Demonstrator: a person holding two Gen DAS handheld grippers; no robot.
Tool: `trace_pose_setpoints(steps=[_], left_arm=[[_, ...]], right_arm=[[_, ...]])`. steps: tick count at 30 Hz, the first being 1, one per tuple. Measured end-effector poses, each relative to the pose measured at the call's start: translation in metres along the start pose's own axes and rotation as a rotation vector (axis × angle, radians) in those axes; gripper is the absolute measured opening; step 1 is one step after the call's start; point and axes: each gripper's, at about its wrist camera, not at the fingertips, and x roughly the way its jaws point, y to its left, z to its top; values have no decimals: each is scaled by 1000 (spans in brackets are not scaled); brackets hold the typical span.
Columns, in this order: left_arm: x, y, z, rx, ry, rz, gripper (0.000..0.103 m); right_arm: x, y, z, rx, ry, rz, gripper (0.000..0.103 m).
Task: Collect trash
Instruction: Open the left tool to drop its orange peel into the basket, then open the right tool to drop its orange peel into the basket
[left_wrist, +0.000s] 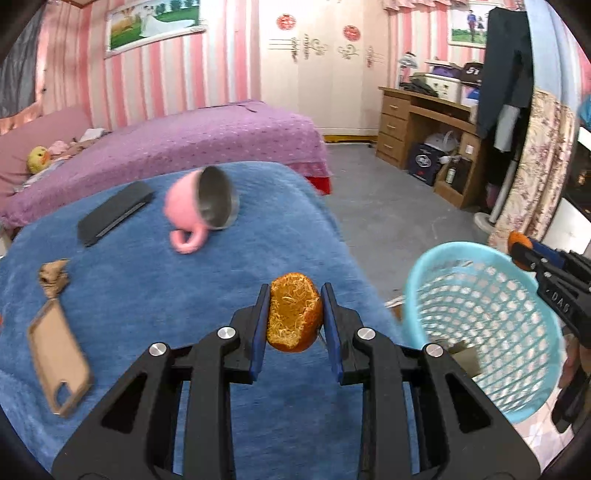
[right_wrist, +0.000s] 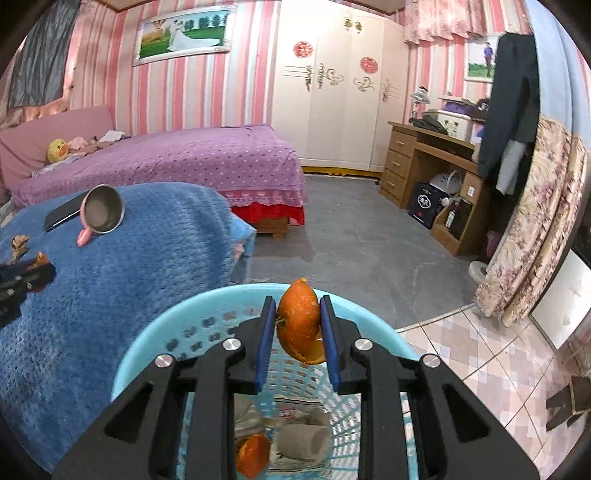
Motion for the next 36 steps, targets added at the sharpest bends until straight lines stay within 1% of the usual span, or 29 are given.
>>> trace_pose_setpoints(steps=[4, 12, 16, 19, 22, 23, 24, 25, 27, 28, 29, 32, 36], left_arm=[[5, -32, 2, 20, -3, -66, 26], [15, -88, -1, 71, 21, -157, 26], [15, -106, 2, 96, 19, -172, 27], [17, -114, 5, 91, 27, -185, 27], [21, -122, 7, 94, 45, -194, 31], [22, -123, 7, 102, 48, -193, 35], [21, -124, 7, 111, 50, -191, 44], [21, -125, 7, 119, 48, -185, 49], [20, -124, 6, 129, 37, -157, 71], [18, -122, 6, 131, 26, -131, 76], [17, -118, 6, 131, 13, -98, 84], [12, -105, 9, 137, -23, -26, 93], [12, -81, 13, 98, -21, 7, 95]], right_arm=[[-2, -18, -5, 17, 10, -28, 25], [-4, -53, -17, 73, 20, -56, 25], [-5, -61, -20, 95, 23, -57, 25], [-5, -63, -20, 104, 19, -53, 25], [-5, -62, -20, 103, 16, -48, 25], [-5, -62, -20, 104, 16, -46, 25], [-5, -61, -20, 104, 17, -44, 25], [-5, -61, -21, 102, 18, -43, 25], [-6, -62, -21, 101, 20, -43, 25], [-6, -62, -21, 102, 19, -43, 25], [-6, -62, -21, 102, 18, -43, 25], [-4, -60, -19, 100, 16, -36, 25], [-3, -53, -17, 86, 10, -21, 25]])
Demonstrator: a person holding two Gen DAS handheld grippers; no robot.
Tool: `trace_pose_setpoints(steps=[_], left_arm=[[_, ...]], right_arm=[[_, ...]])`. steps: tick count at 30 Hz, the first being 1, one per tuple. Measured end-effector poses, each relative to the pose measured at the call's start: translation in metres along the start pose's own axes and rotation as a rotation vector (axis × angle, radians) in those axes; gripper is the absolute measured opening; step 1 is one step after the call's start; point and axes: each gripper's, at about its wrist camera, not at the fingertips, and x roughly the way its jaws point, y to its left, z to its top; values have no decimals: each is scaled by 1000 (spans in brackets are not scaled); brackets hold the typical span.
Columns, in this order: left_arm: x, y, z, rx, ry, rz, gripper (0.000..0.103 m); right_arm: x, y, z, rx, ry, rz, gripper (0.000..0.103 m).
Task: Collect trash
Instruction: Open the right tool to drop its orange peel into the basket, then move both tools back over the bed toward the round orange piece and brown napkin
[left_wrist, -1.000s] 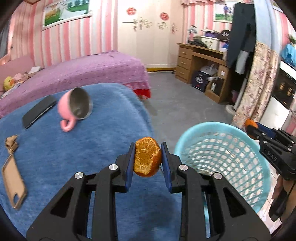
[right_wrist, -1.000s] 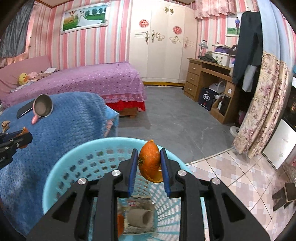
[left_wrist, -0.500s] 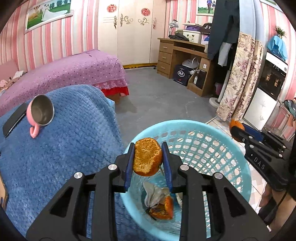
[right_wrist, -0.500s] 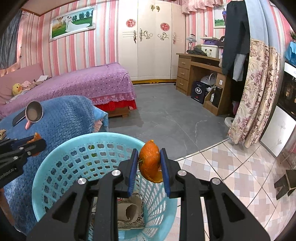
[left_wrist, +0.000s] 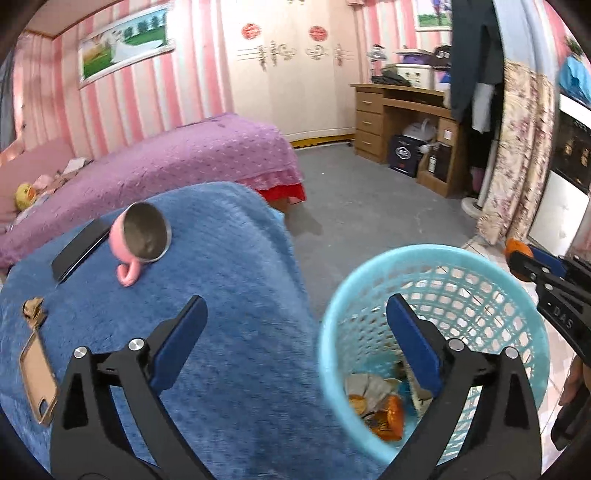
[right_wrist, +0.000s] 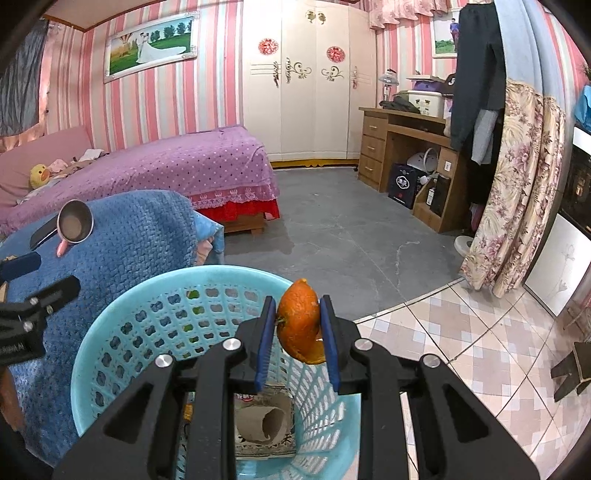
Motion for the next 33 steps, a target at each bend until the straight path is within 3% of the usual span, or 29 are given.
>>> trace_pose_setpoints(steps=[4, 10, 14, 23, 33], left_arm=[[-3, 22, 3, -32, -3, 36, 95], [-21, 47, 2, 0, -44, 106, 97], [-31, 67, 2, -34, -47, 108, 97], [-55, 108, -3, -56, -70, 120, 97], [-71, 170, -15, -72, -77, 176, 97]], right_arm=[[1, 8, 1, -17, -4, 4, 25], [7, 16, 0, -26, 17, 4, 28], [7, 27, 1, -31, 11, 7, 66], [1, 50, 6, -13, -28, -29, 95], [13, 101, 10, -95, 5, -31, 98]])
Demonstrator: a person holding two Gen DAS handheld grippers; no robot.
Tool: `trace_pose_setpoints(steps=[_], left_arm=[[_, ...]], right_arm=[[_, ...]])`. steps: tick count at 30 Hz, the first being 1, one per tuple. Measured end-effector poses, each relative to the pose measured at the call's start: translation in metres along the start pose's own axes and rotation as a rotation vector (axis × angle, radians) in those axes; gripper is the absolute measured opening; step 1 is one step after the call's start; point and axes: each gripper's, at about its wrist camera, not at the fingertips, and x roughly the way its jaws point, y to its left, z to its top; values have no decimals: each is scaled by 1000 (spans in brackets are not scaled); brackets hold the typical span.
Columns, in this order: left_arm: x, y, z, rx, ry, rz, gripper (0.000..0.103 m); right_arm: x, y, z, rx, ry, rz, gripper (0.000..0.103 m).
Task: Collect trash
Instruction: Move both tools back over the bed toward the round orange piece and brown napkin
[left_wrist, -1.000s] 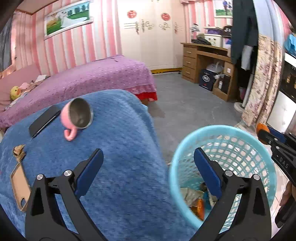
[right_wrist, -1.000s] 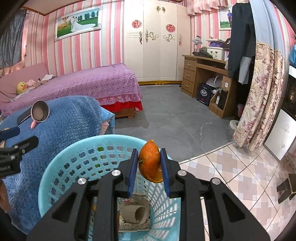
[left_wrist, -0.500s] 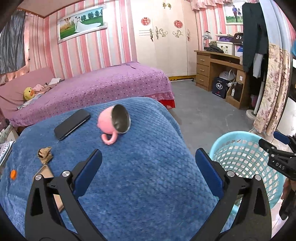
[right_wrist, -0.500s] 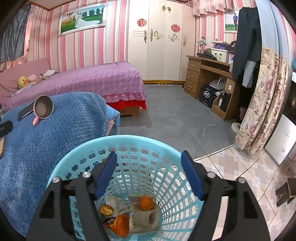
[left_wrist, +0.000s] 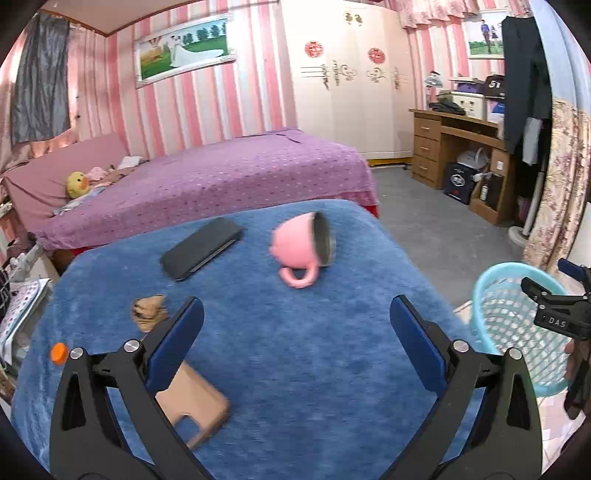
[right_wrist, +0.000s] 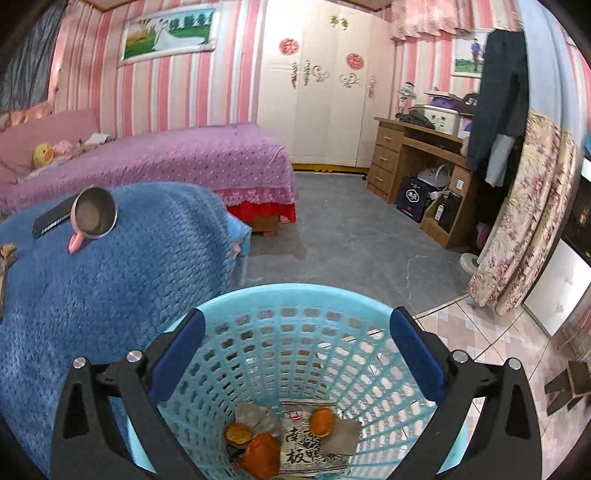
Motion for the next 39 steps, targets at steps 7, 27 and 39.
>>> trace_pose_setpoints(steps=[7, 27, 39], left_arm=[[11, 45, -11, -31, 19, 30, 98], [35, 204, -50, -98, 124, 170, 98], [44, 288, -69, -161, 181, 247, 98]], right_arm=[[2, 31, 4, -36, 23, -2, 98], [-20, 164, 18, -169, -17, 121, 98], [-19, 280, 19, -183, -13, 277, 98]])
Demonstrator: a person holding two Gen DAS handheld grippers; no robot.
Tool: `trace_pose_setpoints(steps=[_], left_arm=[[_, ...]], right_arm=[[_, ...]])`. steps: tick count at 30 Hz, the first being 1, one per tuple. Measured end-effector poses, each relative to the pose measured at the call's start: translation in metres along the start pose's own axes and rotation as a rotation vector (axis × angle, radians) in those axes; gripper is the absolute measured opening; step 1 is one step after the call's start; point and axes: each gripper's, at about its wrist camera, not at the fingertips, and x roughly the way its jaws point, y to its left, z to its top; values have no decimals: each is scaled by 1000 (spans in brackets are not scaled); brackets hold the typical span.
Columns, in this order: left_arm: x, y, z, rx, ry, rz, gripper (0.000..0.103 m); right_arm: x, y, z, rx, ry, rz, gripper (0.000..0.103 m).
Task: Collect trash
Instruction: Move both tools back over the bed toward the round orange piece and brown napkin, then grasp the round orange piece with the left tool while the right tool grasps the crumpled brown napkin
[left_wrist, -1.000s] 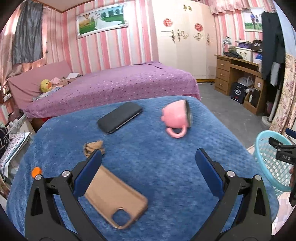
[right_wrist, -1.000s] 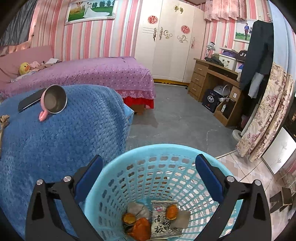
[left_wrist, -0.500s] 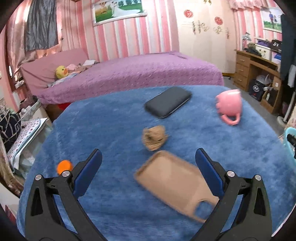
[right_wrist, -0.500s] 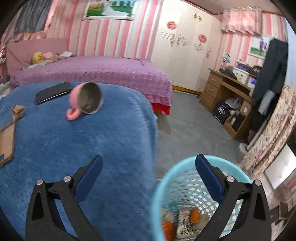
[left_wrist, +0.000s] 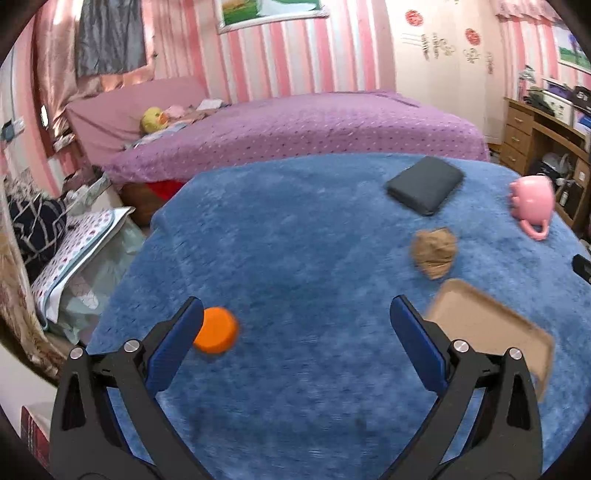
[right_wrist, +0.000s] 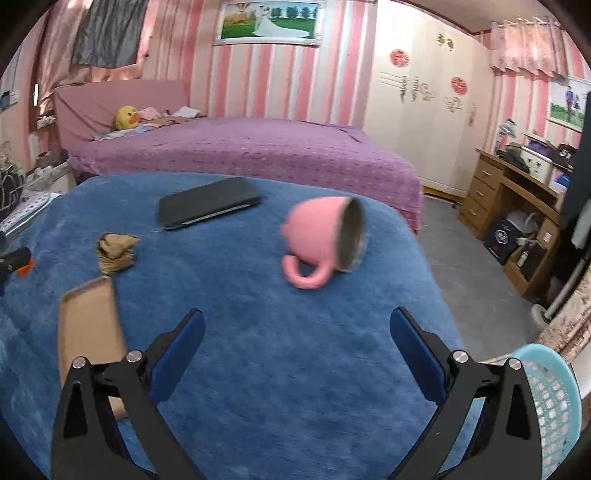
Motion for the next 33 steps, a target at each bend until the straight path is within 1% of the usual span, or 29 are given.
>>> trace_pose_setpoints(steps=[4, 9, 12, 16, 19, 22, 25, 27, 28, 31, 33], left_arm=[[20, 26, -1, -60, 49, 2, 98], [36, 51, -7, -114, 88, 34, 98], [48, 66, -11, -169, 128, 12, 98], [64, 79, -13, -225, 177, 2, 97], [67, 80, -11, -223, 182, 2, 97], [72, 85, -10, -238, 185, -2, 97], [71, 88, -12, -248, 190, -8, 90], [67, 84, -16, -226, 200, 3, 84], [65, 81, -18, -212, 202, 9, 83], [64, 75, -17, -179, 192, 30, 75], [63, 76, -16, -190, 192, 41, 65]], right_arm=[[8, 21, 4, 38, 5, 25, 98], [17, 32, 11, 58, 15, 0, 98], [18, 38, 17, 61, 8, 19, 98], [25, 49, 22, 43, 20, 68, 98], [33, 64, 24, -7, 53, 85, 98], [40, 78, 25, -52, 63, 87, 98], [45, 90, 27, -78, 73, 108, 98], [46, 96, 28, -85, 73, 120, 98], [48, 100, 30, -90, 73, 127, 98], [56, 111, 34, -105, 86, 148, 98], [61, 119, 37, -116, 90, 163, 98]])
